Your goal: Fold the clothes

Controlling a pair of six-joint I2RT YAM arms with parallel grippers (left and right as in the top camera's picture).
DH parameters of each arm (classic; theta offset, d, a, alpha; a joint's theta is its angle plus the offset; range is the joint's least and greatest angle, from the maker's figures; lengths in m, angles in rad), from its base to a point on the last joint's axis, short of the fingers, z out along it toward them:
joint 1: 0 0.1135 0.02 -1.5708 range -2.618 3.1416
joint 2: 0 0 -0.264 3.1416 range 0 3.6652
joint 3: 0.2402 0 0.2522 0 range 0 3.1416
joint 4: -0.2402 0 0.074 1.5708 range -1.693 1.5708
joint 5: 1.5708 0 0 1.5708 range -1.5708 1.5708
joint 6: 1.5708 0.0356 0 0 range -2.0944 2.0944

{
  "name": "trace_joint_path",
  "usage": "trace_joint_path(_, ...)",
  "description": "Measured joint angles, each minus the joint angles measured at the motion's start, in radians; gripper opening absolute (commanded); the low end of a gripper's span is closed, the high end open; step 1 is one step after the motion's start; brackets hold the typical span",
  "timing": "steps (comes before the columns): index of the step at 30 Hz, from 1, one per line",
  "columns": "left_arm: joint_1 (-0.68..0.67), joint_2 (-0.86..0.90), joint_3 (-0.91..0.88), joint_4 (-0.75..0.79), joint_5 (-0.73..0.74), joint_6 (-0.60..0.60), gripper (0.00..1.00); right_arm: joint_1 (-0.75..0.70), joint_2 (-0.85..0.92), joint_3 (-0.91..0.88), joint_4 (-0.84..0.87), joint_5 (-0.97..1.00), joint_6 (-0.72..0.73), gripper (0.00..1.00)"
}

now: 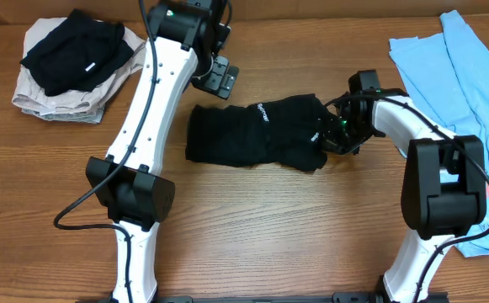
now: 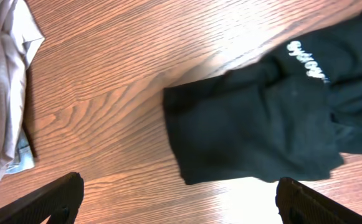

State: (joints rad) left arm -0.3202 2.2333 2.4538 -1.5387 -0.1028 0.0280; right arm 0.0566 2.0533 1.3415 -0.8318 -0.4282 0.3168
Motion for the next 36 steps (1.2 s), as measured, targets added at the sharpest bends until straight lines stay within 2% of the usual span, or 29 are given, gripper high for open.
trace_joint_path(6,0.077,0.000,0.000,0.000,0.000,0.000,1.00,-0.160,-0.041,-0.002,-0.090,-0.002,-0.046,0.05)
trace_joint_path(10,0.172,0.000,0.000,0.000,0.000,0.000,1.00,-0.297,-0.142,0.029,-0.233,0.014,-0.140,0.04)
trace_joint_path(15,0.259,0.000,0.000,0.001,-0.005,0.000,1.00,-0.303,-0.207,0.159,-0.368,0.023,-0.219,0.04)
trace_joint_path(21,0.282,0.000,0.000,0.015,-0.006,0.000,1.00,-0.136,-0.214,0.278,-0.397,0.029,-0.226,0.04)
trace_joint_path(30,0.282,0.006,0.000,0.043,0.051,0.000,1.00,0.304,-0.214,0.283,-0.235,0.171,-0.045,0.04)
trace_joint_path(36,0.282,0.059,0.000,0.043,0.088,0.000,1.00,0.435,-0.130,0.291,-0.164,0.213,0.036,0.04)
